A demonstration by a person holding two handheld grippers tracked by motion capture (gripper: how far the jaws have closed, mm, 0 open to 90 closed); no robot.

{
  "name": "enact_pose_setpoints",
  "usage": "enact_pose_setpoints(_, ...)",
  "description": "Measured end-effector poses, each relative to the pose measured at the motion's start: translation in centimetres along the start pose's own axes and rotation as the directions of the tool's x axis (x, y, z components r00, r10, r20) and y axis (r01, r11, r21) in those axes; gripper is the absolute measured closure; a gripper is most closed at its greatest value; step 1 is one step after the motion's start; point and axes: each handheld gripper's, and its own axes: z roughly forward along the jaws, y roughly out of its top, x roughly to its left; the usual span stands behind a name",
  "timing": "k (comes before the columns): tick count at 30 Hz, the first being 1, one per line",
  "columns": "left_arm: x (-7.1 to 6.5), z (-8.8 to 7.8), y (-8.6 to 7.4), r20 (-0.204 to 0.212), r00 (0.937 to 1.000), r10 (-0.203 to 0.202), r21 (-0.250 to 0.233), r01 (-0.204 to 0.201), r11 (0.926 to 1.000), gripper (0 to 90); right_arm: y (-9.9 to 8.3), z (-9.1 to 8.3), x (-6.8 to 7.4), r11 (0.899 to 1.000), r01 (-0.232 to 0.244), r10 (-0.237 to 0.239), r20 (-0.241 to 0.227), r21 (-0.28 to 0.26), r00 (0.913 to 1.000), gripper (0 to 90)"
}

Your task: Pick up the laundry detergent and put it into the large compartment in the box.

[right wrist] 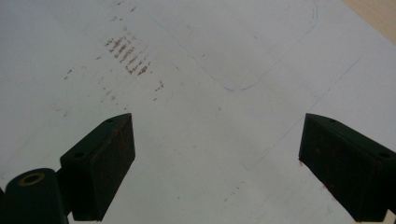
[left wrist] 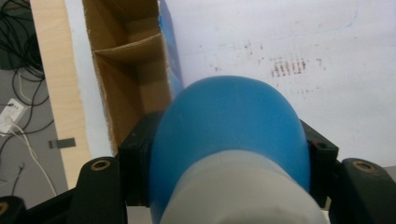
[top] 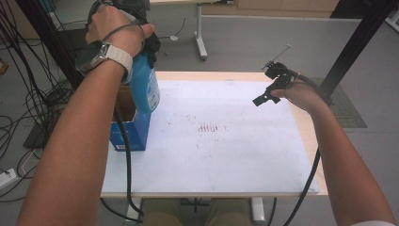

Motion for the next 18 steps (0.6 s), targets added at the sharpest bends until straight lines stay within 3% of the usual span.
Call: enact_pose_setpoints(18, 2.7, -1.2, 0.5, -0.007, 0.9993, -0.036, -0.012, 0.036, 0.9993, 37.3, 1.1, 0.5, 0.0, 1.000, -0.009, 0.009, 0.001, 0.015, 1.0000, 10.8)
